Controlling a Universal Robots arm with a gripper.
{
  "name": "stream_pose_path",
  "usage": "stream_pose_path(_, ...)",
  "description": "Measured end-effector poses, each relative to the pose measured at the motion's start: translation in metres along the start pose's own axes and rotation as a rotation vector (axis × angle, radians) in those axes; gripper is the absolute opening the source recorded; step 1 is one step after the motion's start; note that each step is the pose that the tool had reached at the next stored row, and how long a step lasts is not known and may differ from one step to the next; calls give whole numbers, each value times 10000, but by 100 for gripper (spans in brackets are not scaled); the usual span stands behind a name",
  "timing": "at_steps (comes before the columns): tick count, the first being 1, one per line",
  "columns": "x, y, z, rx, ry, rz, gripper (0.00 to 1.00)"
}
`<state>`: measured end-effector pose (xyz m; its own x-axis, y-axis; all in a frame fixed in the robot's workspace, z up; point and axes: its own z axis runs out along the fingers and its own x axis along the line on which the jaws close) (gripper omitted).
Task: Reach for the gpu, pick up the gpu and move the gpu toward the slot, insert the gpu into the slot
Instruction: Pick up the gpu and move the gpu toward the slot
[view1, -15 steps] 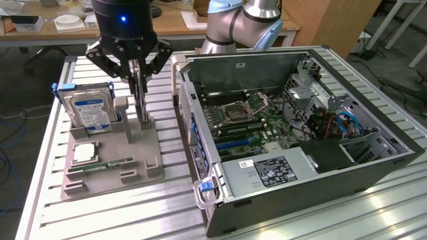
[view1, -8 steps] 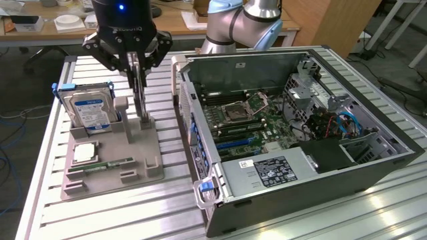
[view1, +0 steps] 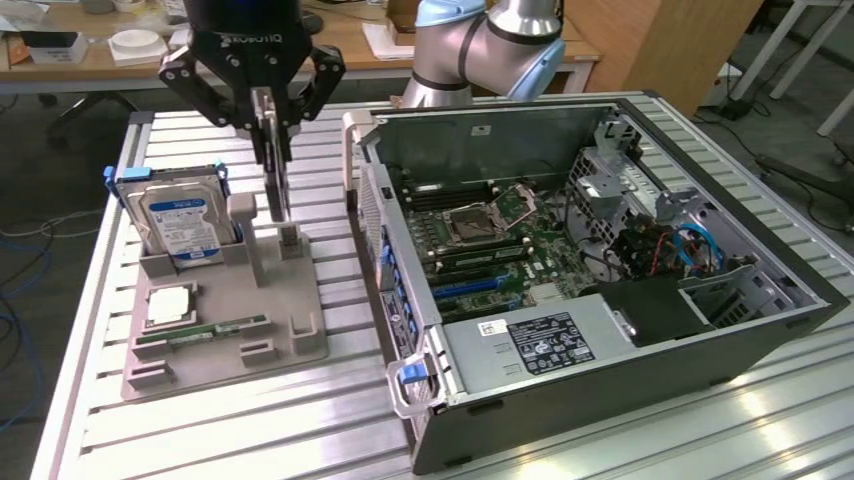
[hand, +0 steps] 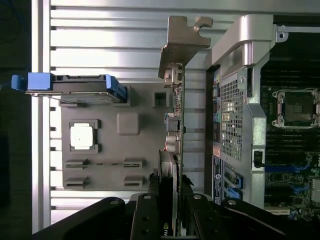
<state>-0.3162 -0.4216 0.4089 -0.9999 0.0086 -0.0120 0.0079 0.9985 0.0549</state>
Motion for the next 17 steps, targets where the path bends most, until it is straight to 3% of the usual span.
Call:
stream_pose_path(8, -2, 1, -25, 0, 1, -1, 26)
stream_pose_path(17, -107, 2, -23, 0, 0, -1, 26)
